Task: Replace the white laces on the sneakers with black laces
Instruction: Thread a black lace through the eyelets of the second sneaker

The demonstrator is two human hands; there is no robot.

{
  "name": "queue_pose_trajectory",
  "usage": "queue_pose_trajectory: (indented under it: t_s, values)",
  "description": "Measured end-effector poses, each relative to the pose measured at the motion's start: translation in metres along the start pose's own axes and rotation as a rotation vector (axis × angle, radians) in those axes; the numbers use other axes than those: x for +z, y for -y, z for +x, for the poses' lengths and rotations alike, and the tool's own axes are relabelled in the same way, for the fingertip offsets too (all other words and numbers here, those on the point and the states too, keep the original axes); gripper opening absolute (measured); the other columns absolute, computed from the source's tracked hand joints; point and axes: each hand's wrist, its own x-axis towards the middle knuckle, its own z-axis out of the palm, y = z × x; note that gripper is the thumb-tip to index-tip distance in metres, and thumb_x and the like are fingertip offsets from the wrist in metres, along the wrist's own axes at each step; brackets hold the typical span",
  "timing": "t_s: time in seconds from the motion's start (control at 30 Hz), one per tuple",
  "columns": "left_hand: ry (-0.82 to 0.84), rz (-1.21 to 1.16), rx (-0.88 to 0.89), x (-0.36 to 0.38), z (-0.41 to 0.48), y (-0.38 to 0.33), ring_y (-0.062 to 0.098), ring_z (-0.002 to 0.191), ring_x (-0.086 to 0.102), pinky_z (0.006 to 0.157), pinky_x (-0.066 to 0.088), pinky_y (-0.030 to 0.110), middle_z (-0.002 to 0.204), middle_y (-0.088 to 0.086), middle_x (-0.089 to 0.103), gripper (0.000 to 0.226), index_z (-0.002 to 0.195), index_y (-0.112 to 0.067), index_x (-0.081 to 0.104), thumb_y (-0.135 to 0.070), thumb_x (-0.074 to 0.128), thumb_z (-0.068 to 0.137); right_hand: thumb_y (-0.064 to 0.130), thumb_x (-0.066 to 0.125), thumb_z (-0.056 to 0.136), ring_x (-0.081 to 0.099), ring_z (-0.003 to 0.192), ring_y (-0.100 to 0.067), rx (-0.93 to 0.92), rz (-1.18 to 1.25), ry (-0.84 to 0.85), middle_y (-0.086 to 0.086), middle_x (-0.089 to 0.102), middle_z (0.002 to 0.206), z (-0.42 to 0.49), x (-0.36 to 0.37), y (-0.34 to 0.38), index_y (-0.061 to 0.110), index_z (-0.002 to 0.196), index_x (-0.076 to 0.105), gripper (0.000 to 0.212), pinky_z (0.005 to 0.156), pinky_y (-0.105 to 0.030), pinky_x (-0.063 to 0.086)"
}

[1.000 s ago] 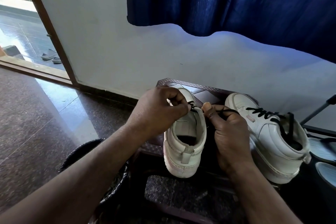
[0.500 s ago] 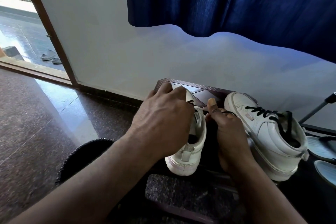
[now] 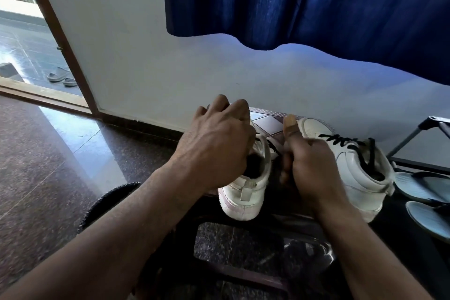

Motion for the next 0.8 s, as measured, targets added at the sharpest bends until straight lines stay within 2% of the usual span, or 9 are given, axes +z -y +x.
queue_pose_trajectory:
  t_s: [0.07,0.13,0.17,0.27,0.43,0.47,0.6,0.67,0.8]
  values:
    - [-0.099,-0.054,0.016,0.001,0.0,0.007,0.021,0.109,0.045,0.083,0.047,0.043,0.116,-0.011,0.052,0.017,0.096,-0.032,0.078,-0.034,0.065,0.085,0.058,0.062,0.094,0.054,0.054,-0.015,-0.257,-0.088,-0.156,0.001,0.06,0.057,-0.002,0.004,0.002,0.011,0.064,0.056,0.056,0.061,-0.034,0.046]
    - [-0.145,-0.128,0.012,0.005,0.002,0.014,0.021,0.105,0.047,0.082,0.05,0.045,0.115,-0.011,0.053,0.017,0.092,-0.033,0.079,-0.033,0.064,0.084,0.036,0.074,0.089,0.06,0.07,-0.005,-0.429,-0.19,-0.156,0.011,0.066,0.077,0.0,0.008,0.004,0.022,0.084,0.063,0.019,0.067,-0.026,0.048]
    - [-0.152,-0.163,0.005,0.008,0.003,0.016,0.021,0.103,0.047,0.083,0.051,0.045,0.114,-0.011,0.053,0.013,0.09,-0.033,0.079,-0.03,0.067,0.085,0.031,0.076,0.086,0.06,0.078,-0.004,-0.477,-0.238,-0.117,0.013,0.066,0.088,0.003,0.01,0.004,0.026,0.093,0.065,0.014,0.071,-0.024,0.048]
    - [-0.161,-0.307,-0.054,0.02,0.005,0.018,0.015,0.094,0.053,0.082,0.051,0.034,0.109,-0.013,0.054,0.009,0.089,-0.031,0.08,-0.022,0.078,0.087,0.032,0.063,0.079,0.062,0.094,-0.015,-0.509,-0.383,0.004,0.008,0.062,0.105,0.017,0.018,-0.003,0.026,0.104,0.069,0.026,0.079,-0.029,0.049]
    - [-0.075,-0.617,-0.245,0.024,0.008,0.02,-0.001,0.071,0.059,0.062,0.038,0.01,0.094,-0.013,0.062,0.016,0.087,-0.035,0.072,-0.031,0.087,0.082,0.022,0.077,0.076,0.06,0.078,-0.021,-0.553,-0.461,-0.033,0.004,0.062,0.083,0.03,0.023,-0.002,0.02,0.08,0.065,0.013,0.068,-0.039,0.05]
    - [-0.031,-0.667,-0.256,0.024,0.007,0.022,0.0,0.068,0.058,0.063,0.039,0.013,0.094,-0.012,0.064,0.023,0.093,-0.036,0.069,-0.034,0.088,0.08,0.022,0.078,0.075,0.059,0.076,-0.02,-0.57,-0.478,-0.037,0.005,0.062,0.081,0.03,0.022,-0.001,0.019,0.078,0.064,0.014,0.065,-0.039,0.049]
    - [0.148,-0.844,-0.315,0.02,0.001,0.029,0.012,0.073,0.064,0.08,0.056,0.048,0.097,-0.01,0.07,0.045,0.103,-0.037,0.066,-0.031,0.092,0.067,0.024,0.069,0.073,0.058,0.073,-0.018,-0.616,-0.469,-0.096,0.006,0.062,0.077,0.028,0.023,-0.003,0.02,0.078,0.063,0.009,0.063,-0.042,0.048]
    - [0.166,-0.849,-0.352,0.019,0.001,0.03,0.017,0.08,0.068,0.084,0.058,0.051,0.094,-0.012,0.071,0.047,0.101,-0.039,0.066,-0.027,0.083,0.059,0.025,0.072,0.077,0.059,0.073,-0.016,-0.58,-0.432,-0.159,0.007,0.064,0.077,0.027,0.026,-0.006,0.02,0.079,0.063,0.011,0.064,-0.04,0.049]
    - [0.172,-0.745,-0.347,0.017,0.001,0.027,0.014,0.073,0.064,0.071,0.058,0.043,0.092,-0.013,0.07,0.049,0.102,-0.039,0.063,-0.018,0.073,0.059,0.03,0.082,0.081,0.064,0.067,-0.012,-0.426,-0.336,-0.28,0.009,0.069,0.072,0.028,0.03,-0.009,0.019,0.079,0.063,0.022,0.062,-0.035,0.051]
